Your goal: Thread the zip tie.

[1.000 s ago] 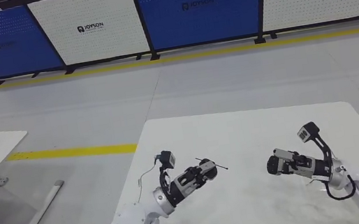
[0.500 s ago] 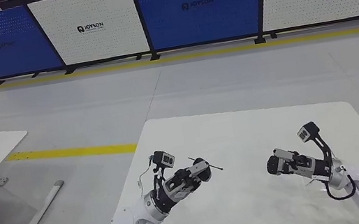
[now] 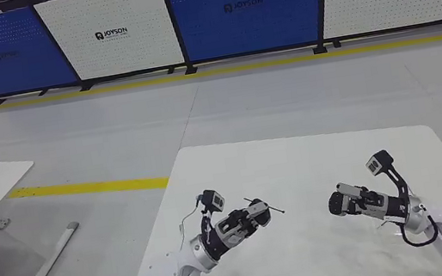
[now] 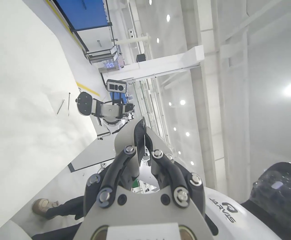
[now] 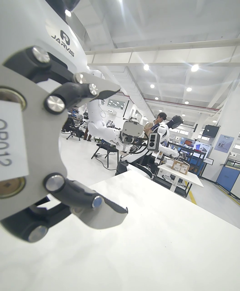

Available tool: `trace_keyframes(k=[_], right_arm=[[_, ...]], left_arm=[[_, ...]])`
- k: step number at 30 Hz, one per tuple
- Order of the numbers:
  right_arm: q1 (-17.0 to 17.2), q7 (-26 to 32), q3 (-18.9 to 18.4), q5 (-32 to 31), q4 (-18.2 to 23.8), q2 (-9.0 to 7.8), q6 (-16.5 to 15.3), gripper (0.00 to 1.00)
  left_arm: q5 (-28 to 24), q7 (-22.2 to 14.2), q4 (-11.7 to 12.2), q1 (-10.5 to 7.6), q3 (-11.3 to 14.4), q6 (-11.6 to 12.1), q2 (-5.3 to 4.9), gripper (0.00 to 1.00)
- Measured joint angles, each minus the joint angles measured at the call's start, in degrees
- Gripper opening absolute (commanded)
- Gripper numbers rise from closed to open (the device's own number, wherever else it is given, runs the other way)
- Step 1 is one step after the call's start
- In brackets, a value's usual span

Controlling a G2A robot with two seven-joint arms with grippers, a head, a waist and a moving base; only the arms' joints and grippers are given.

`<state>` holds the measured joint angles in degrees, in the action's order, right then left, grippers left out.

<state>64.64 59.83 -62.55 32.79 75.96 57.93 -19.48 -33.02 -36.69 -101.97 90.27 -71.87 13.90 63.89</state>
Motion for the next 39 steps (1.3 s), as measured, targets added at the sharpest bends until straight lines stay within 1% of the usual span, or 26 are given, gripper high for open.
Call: trace_keyframes(k=[2, 4, 6, 8, 20, 22, 23, 27, 30, 32, 39], right_arm=[[0.0, 0.0, 0.0, 0.0, 0.0, 0.0, 0.0, 1.0], [0.0, 0.0, 0.0, 0.0, 0.0, 0.0, 0.0, 1.0], [0.0, 0.0, 0.0, 0.0, 0.0, 0.0, 0.0, 1.0], [0.0, 0.0, 0.0, 0.0, 0.0, 0.0, 0.0, 1.0], [0.0, 0.0, 0.0, 0.0, 0.0, 0.0, 0.0, 1.0], [0.0, 0.0, 0.0, 0.0, 0.0, 0.0, 0.0, 1.0], [0.0, 0.0, 0.0, 0.0, 0.0, 0.0, 0.0, 1.0], [0.0, 0.0, 0.0, 0.0, 0.0, 0.0, 0.0, 1.0], [0.0, 0.0, 0.0, 0.0, 0.0, 0.0, 0.0, 1.0], [0.0, 0.0, 0.0, 0.0, 0.0, 0.0, 0.0, 1.0], [0.0, 0.0, 0.0, 0.0, 0.0, 0.0, 0.0, 1.0]], left_arm=[[1.0, 1.6, 1.2, -1.67, 2.0, -1.8, 0.31, 0.0], [2.0, 3.0, 2.8, -3.18, 3.5, -3.0, 0.58, 0.0], [2.7, 3.6, 4.6, -4.68, 5.1, -3.6, 0.86, 0.0], [2.9, 3.3, 5.4, -5.3, 5.8, -3.6, 0.96, 0.0], [2.8, 3.4, 5.4, -5.31, 5.8, -3.6, 0.96, 0.0], [4.4, 5.7, 5.5, -5.49, 5.5, -3.4, 0.98, 0.0], [5.9, 7.5, 5.6, -5.45, 5.5, -3.0, 0.98, 0.0], [9.6, 11.9, 6.3, -5.32, 5.4, -2.7, 1.02, 0.0], [13.4, 14.5, 6.9, -5.55, 5.9, -3.3, 1.07, 0.0], [15.8, 15.5, 7.1, -5.73, 6.6, -3.7, 1.12, 0.0], [15.9, 15.7, 7.0, -5.75, 6.9, -3.7, 1.18, 0.0]])
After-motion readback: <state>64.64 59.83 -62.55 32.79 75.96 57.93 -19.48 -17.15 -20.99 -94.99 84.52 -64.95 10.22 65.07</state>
